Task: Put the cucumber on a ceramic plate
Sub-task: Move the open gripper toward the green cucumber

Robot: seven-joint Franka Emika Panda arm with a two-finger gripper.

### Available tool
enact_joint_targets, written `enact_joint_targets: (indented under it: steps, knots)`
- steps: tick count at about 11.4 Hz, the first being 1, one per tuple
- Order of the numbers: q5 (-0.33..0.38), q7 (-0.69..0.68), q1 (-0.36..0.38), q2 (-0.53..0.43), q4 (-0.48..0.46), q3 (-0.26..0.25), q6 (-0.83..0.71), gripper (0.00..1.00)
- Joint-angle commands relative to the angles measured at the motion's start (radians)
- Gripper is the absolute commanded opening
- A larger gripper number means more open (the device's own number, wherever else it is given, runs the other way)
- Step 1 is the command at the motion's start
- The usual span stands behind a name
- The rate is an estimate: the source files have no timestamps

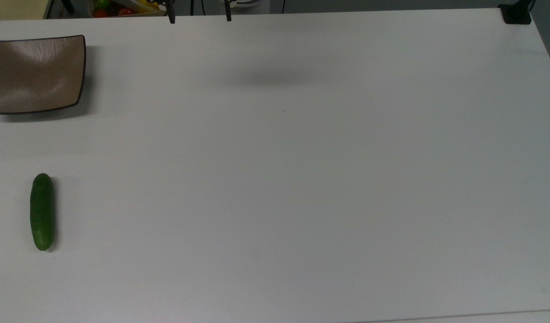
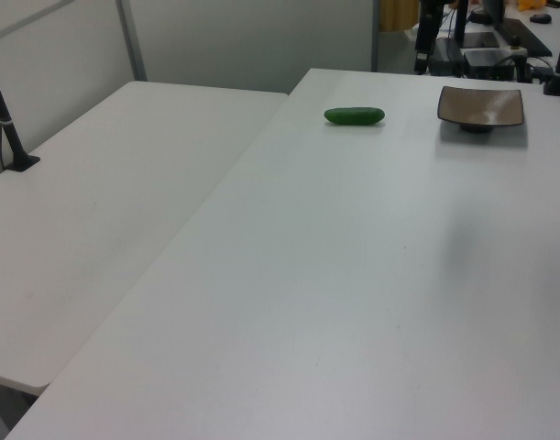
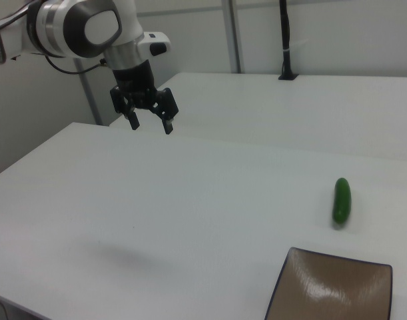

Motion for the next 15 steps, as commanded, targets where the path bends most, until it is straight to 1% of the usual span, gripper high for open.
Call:
enact_joint_targets:
  steps: [1, 11, 15]
  knots:
    - [0.004, -0.012, -0.015, 0.015, 0.006, 0.007, 0.020, 1.00]
    - [0.005, -0.017, -0.017, 0.015, 0.008, 0.002, 0.015, 1.00]
    - [0.007, -0.046, -0.072, 0.018, 0.011, 0.002, 0.018, 1.00]
